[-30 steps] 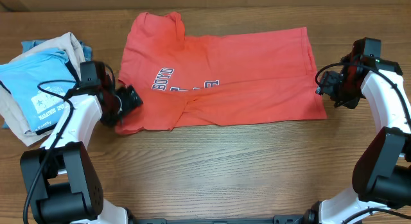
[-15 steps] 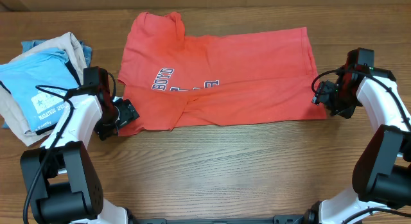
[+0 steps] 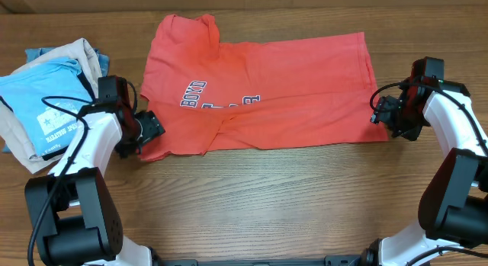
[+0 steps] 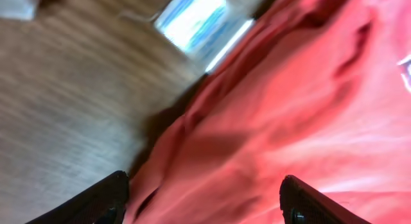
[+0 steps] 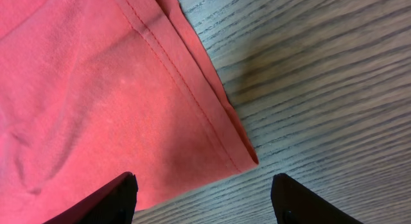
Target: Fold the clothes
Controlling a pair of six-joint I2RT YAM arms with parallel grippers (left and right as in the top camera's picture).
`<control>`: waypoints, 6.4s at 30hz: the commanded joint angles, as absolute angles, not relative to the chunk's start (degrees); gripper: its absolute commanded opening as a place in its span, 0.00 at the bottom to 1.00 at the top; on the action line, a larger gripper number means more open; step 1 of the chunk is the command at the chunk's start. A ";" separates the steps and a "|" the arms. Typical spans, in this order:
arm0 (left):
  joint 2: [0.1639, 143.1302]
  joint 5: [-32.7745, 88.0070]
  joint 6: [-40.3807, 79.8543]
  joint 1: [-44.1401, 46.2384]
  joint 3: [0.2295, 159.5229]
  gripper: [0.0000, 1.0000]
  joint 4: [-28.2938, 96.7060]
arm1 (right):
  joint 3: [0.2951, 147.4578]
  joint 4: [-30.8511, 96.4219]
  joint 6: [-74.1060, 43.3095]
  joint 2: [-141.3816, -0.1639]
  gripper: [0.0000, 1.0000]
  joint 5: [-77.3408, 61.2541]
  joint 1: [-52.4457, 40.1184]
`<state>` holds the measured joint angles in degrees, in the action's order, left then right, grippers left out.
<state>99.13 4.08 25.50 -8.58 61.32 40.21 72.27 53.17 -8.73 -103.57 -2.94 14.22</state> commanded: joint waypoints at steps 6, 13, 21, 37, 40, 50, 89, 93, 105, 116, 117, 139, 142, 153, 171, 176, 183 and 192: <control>99.66 12.93 19.22 -8.10 64.55 0.70 29.93 | 71.99 53.01 -8.97 -103.77 0.70 -2.61 14.33; 99.98 12.47 19.22 -8.10 64.25 0.57 29.98 | 71.99 53.01 -8.97 -103.77 0.70 -2.61 14.33; 101.06 9.63 19.25 -8.10 62.70 0.63 29.34 | 71.99 53.04 -8.97 -103.77 0.71 -2.61 14.33; 103.70 15.11 19.27 -8.12 63.24 0.18 26.79 | 72.01 53.21 -8.95 -103.77 0.70 -2.59 14.33; 103.00 15.09 19.27 -8.14 63.68 0.12 26.65 | 71.99 53.10 -8.95 -103.77 0.71 -2.59 14.33; 102.78 15.20 20.88 -8.27 64.27 0.04 20.82 | 71.99 53.04 -8.95 -103.77 0.70 -2.59 14.33; 102.85 11.27 29.78 -8.54 64.23 0.73 24.53 | 71.99 52.40 -8.95 -103.77 0.71 -2.59 14.33; 102.85 11.16 27.94 -8.54 64.23 0.75 36.03 | 71.99 53.91 -8.97 -103.77 0.71 -2.59 14.33; 102.85 0.99 27.03 -8.45 64.23 0.76 44.75 | 71.48 55.22 -10.70 -103.77 0.71 -2.66 14.31; 102.85 -1.83 27.03 -8.43 62.04 0.77 41.74 | 63.61 48.45 -10.72 -103.77 0.70 -7.14 14.31; 102.85 -1.67 27.03 -8.43 61.73 0.78 41.10 | 63.29 48.12 -10.70 -103.77 0.70 -7.09 14.31; 102.87 -1.52 27.00 -8.43 61.10 0.79 41.34 | 62.94 46.11 -15.29 -103.77 0.52 -1.13 14.33; 102.87 -1.52 27.00 -8.45 61.10 0.79 41.39 | 62.94 45.10 -15.29 -103.77 0.52 -1.08 14.33; 102.87 -1.54 27.00 -8.45 61.10 0.79 41.80 | 62.94 42.28 -15.22 -103.88 0.43 -1.06 14.33; 102.87 -2.50 26.79 -8.45 61.10 0.58 46.76 | 62.94 51.11 -18.76 -107.72 0.04 4.84 14.63; 102.87 -10.70 29.08 -8.62 61.10 0.47 53.41 | 62.94 59.31 -29.61 -107.72 0.04 15.33 15.49; 102.87 -12.88 30.55 -9.54 61.10 0.45 61.65 | 62.94 65.87 -35.35 -107.72 0.04 15.84 16.49; 102.85 -12.86 30.70 -9.82 61.10 0.44 67.16 | 62.94 69.14 -35.86 -107.70 0.04 15.86 16.49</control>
